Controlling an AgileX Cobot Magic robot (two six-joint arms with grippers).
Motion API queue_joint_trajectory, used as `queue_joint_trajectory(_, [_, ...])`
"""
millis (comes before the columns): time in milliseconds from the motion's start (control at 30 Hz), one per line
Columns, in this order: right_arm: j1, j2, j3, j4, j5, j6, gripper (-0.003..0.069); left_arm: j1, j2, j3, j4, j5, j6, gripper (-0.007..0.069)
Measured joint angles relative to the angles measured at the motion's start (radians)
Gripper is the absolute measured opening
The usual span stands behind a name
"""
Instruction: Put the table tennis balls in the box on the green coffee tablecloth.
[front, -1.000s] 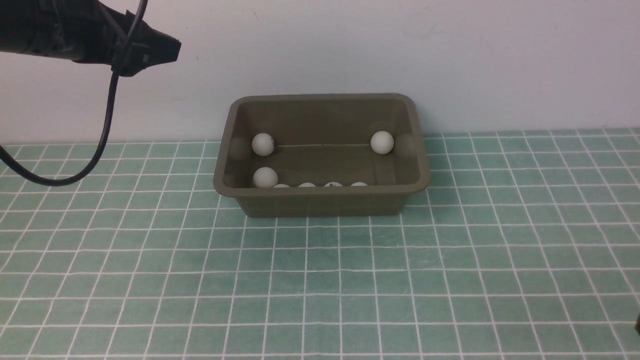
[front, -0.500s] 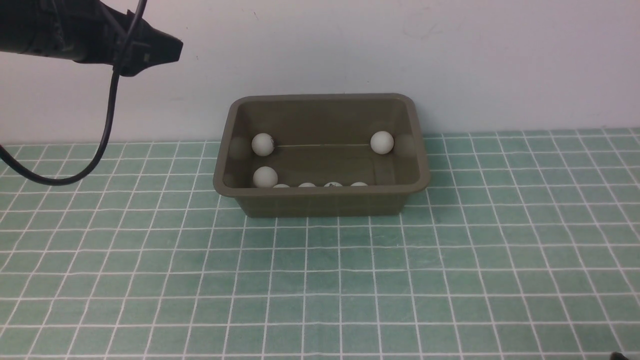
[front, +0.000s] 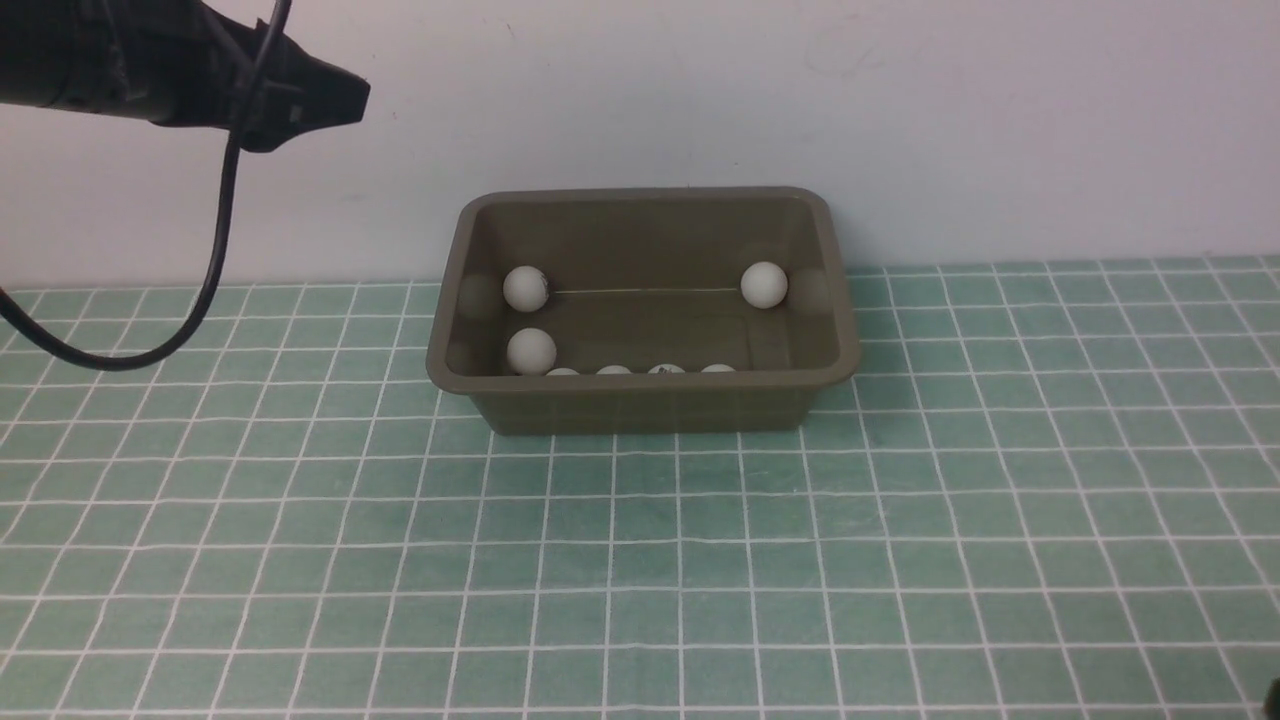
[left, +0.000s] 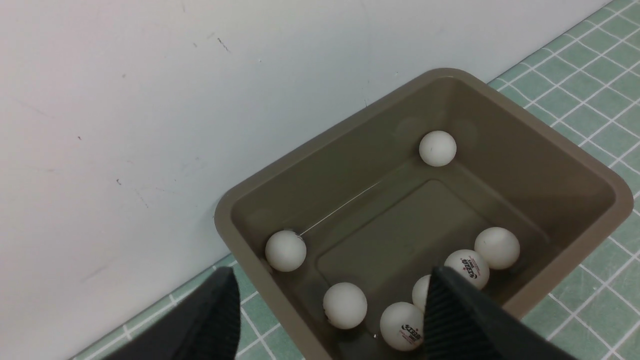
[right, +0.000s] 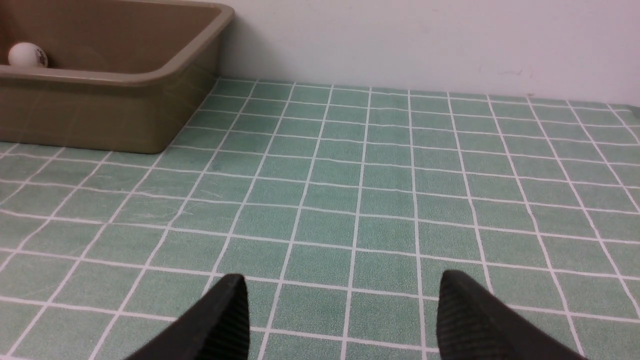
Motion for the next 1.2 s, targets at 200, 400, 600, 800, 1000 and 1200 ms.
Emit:
queue_joint_trajectory(200, [0.0,0.0,0.0,0.001,0.0,0.0,0.0461,0.0,0.0,0.0,-0.018,0.037,0.0,0.0447])
queue_joint_trajectory(400, [0.0,0.0,0.0,0.001,0.0,0.0,0.0461,0.0,0.0,0.0,-0.074,0.063,0.0,0.0447])
queue_joint_trajectory(600, [0.0,0.0,0.0,0.001,-0.001,0.0,0.0461,0.0,0.0,0.0,-0.113,0.071,0.0,0.0447])
queue_joint_trajectory(800, [0.0,0.0,0.0,0.001,-0.001,0.0,0.0461,0.0,0.0,0.0,-0.123,0.071,0.0,0.0447])
queue_joint_trajectory(1000, [0.0,0.0,0.0,0.001,-0.001,0.0,0.0461,0.0,0.0,0.0,-0.124,0.073,-0.001,0.0447])
queue_joint_trajectory(1200, [0.0,0.0,0.0,0.001,-0.001,0.0,0.0461,0.004,-0.001,0.0,-0.119,0.124,-0.023,0.0447])
